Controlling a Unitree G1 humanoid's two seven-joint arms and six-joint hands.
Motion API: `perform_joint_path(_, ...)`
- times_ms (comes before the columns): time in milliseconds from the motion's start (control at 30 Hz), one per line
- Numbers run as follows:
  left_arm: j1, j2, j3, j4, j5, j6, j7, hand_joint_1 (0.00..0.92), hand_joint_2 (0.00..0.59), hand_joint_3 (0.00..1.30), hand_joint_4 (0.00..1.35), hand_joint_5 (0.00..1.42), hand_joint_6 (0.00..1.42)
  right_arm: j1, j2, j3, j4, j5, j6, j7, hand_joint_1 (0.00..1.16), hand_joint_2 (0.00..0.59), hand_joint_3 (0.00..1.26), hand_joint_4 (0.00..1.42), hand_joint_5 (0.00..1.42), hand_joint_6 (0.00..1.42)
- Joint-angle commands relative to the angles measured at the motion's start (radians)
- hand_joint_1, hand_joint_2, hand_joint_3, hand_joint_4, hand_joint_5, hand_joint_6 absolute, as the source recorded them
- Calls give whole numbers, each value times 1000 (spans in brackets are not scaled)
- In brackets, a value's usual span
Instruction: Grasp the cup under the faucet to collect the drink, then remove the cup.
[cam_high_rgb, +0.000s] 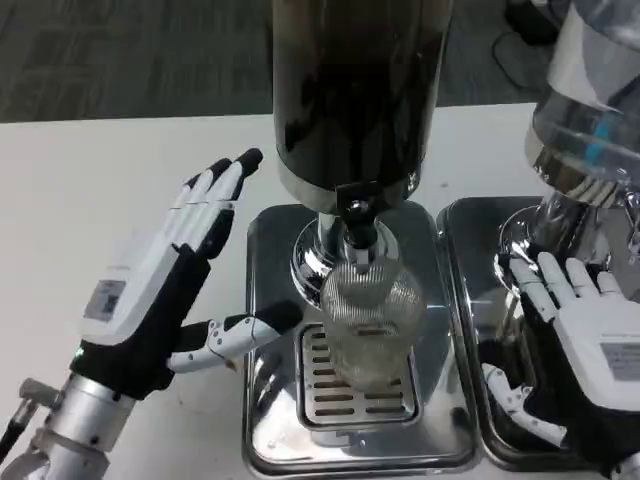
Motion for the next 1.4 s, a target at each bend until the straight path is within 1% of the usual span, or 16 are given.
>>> perform_joint_path(33,29,-4,62,-89,-59,-54,-34,0,114,0,0,0,0,4,-40,-21,27,7,-15,1,368,433,9,0,0,0)
perform_joint_path(100,37,-7,78,-129,-90,-69,-71,0,118,0,0,0,0,8,-43,-27,30,7,-20,-13,377,441,1,0,0,0)
perform_joint_path(200,34,0,98,-214,-141,-86,-137,0,133,0,0,0,0,15,-40,-31,27,8,-25,-26,377,442,0,0,0,0)
perform_joint_path(367,34,-11,130,-300,-227,-92,-226,0,151,0,0,0,0,12,-39,-31,30,15,-31,-13,374,441,0,0,0,0)
perform_joint_path(433,31,-7,132,-322,-277,-97,-273,0,155,0,0,0,0,8,-37,-32,33,14,-30,-14,374,441,0,0,0,0)
perform_joint_path(500,27,2,148,-369,-298,-103,-318,0,156,0,0,1,0,6,-33,-35,32,17,-26,-11,372,442,0,0,0,0)
perform_joint_path(567,27,-2,163,-399,-315,-103,-347,0,159,0,0,15,0,5,-29,-35,33,19,-25,-11,368,444,0,0,0,0)
perform_joint_path(700,29,-21,175,-435,-390,-98,-403,0,167,3,0,32,0,1,-26,-33,36,22,-25,-6,362,444,0,0,0,0)
perform_joint_path(833,33,-18,169,-479,-496,-95,-487,0,179,51,0,74,34,-3,-22,-35,39,28,-24,-5,355,442,0,0,0,0)
perform_joint_path(900,34,-14,163,-496,-547,-79,-540,0,183,69,0,93,56,-8,-20,-34,43,31,-23,-5,352,441,1,0,0,0)
perform_joint_path(1033,24,5,134,-526,-671,20,-676,0,184,72,0,97,59,-14,-17,-34,50,38,-26,-7,347,440,3,0,0,0)
perform_joint_path(1200,19,-6,138,-549,-761,78,-798,0,193,79,0,102,62,-21,-17,-28,58,40,-28,-13,342,440,4,0,0,0)
perform_joint_path(1300,10,-1,128,-558,-807,123,-880,0,192,84,0,104,63,-30,-11,-24,72,44,-28,-19,340,440,5,0,0,0)
perform_joint_path(1333,6,-3,125,-558,-820,134,-902,0,210,96,0,118,76,-33,-9,-23,75,45,-28,-22,339,440,5,0,0,0)
perform_joint_path(1400,0,-13,128,-554,-838,150,-943,0,217,103,0,135,88,-35,-6,-21,80,44,-28,-26,338,440,5,0,0,0)
